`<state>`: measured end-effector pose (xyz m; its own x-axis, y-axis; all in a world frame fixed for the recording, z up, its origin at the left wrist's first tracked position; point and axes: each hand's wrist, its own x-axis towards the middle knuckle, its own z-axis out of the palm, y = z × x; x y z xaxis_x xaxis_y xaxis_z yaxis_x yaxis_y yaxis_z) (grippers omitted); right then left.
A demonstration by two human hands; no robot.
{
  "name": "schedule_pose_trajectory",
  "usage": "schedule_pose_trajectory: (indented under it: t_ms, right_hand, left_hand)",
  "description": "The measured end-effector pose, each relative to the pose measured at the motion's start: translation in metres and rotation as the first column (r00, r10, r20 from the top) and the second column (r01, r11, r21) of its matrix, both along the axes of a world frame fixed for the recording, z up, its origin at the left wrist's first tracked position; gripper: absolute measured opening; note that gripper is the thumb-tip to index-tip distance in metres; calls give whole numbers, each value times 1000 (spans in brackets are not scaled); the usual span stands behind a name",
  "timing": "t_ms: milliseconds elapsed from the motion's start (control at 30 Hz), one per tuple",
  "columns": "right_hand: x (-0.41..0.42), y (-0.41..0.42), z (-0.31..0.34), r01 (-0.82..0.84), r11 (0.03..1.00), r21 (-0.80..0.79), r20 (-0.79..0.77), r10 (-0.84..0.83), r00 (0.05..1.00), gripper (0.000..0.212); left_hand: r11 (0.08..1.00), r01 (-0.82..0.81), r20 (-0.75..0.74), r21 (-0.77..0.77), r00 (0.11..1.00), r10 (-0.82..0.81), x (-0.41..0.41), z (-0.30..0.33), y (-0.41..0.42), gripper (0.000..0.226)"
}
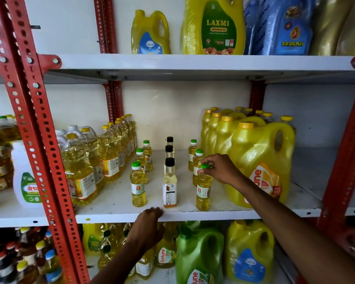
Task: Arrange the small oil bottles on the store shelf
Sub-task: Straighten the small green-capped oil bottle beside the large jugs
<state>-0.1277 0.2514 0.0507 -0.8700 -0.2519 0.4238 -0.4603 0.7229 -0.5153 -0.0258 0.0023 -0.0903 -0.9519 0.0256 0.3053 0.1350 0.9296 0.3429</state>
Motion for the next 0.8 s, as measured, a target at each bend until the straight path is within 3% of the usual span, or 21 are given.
schedule_pose_trajectory:
  t_ms: [533, 800]
  right_hand:
    - [5, 0, 1, 7, 1000, -3, 13, -7, 1000, 42]
    - [10, -2, 9, 4, 997, 72, 36, -7, 999, 57]
  left_hand:
    - [1000, 13, 9, 7, 1000, -13, 1, 0, -1, 56]
    - [999, 30, -22, -30, 999, -31, 1, -5, -9, 68]
